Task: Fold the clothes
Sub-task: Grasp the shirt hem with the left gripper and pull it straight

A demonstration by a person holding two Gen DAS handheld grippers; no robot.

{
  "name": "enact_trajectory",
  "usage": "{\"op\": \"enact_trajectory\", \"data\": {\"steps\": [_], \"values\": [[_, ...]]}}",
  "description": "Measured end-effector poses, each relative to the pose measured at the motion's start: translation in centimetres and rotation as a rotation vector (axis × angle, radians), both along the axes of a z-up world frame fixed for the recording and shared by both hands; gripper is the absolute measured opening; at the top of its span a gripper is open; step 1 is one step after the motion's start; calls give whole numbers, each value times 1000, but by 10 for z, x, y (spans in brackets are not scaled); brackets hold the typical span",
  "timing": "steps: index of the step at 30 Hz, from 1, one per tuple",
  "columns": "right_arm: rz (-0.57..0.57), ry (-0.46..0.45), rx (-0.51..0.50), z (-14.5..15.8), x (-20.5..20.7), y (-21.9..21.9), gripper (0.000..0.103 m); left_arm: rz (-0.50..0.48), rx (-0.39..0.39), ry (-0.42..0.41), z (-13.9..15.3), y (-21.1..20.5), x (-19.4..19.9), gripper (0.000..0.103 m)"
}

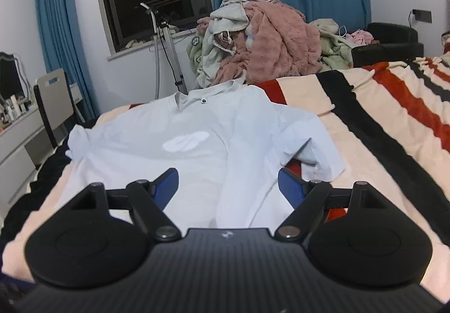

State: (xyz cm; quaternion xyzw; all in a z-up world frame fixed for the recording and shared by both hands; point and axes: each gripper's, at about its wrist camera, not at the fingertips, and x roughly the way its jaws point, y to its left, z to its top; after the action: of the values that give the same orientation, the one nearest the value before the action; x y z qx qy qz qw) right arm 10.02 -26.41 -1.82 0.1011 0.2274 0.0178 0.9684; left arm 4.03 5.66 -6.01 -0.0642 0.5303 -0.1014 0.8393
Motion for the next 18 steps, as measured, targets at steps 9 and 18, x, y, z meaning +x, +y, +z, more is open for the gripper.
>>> {"op": "enact_trajectory", "data": {"steps": [9, 18], "values": [[-37, 20, 3, -6, -14, -1, 79, -47, 120, 79, 4, -7, -32, 3], [-23, -16, 8, 0, -14, -1, 79, 192, 248, 209, 35, 72, -48, 2]]}}
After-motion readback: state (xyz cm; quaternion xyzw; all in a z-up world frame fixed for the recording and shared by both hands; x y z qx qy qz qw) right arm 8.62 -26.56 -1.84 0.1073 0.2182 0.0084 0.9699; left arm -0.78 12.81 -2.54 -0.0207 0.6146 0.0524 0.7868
